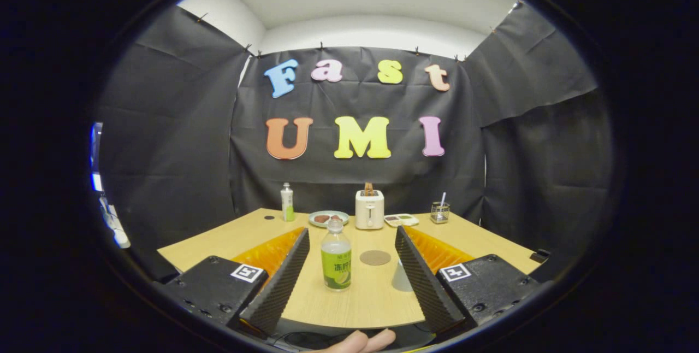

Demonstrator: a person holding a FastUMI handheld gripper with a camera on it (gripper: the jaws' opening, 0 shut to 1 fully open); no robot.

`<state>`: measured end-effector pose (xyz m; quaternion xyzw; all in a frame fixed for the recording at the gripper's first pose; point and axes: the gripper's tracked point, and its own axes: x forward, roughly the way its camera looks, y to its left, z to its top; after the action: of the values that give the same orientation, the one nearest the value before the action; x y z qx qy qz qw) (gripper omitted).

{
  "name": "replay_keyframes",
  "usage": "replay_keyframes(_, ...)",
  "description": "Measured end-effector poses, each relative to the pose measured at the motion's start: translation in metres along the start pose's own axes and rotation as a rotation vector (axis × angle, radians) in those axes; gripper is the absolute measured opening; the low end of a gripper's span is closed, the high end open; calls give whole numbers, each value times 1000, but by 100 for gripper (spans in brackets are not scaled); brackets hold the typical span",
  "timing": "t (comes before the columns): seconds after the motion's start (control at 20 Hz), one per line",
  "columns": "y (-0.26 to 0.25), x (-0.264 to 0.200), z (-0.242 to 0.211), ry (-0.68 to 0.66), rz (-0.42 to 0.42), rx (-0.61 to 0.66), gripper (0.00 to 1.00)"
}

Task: Take the bottle from table, then pour the juice into the cup, finally place the bottle on the coaster

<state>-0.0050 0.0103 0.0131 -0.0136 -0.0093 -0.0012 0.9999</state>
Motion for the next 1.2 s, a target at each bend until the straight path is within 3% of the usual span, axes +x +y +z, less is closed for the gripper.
replay_keyframes(0.55, 10, 11, -15, 29, -26, 26, 100)
replay_keyframes(1.2, 17, 84, -76, 69, -65, -54, 100)
